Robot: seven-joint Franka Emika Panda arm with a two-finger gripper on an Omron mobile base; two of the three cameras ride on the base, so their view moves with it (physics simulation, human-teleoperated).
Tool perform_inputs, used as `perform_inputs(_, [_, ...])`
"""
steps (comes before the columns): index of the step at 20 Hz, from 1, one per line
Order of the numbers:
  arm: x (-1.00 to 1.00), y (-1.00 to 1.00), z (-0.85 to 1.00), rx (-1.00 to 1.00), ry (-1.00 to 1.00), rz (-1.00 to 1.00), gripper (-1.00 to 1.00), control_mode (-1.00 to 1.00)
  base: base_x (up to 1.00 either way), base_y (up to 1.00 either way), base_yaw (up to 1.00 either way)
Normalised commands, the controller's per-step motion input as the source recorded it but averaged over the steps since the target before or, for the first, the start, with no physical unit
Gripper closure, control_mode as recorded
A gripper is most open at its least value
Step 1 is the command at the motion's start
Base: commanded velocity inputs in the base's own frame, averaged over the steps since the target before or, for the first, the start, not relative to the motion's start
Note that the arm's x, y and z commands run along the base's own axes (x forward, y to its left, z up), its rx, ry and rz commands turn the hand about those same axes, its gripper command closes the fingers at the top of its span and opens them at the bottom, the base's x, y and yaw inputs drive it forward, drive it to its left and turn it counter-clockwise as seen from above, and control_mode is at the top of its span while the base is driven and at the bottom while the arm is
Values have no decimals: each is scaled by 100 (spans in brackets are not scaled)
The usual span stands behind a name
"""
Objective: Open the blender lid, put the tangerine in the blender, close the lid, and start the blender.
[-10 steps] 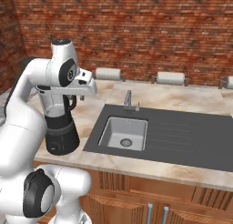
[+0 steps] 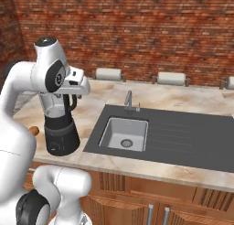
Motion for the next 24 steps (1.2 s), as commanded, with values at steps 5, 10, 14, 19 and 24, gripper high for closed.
perform_inputs(5, [-67,25,88,-2,-13,0,-100,-100,0,0,0])
perform_inputs(10, [-23,60,90,-4,-1,0,-100,-100,0,0,0])
perform_inputs(14, [8,85,63,-5,0,0,-100,-100,0,0,0])
perform_inputs(19, [49,43,4,-1,9,0,-100,-100,0,0,0])
perform_inputs(24, [49,0,-26,0,12,6,-100,-100,0,0,0])
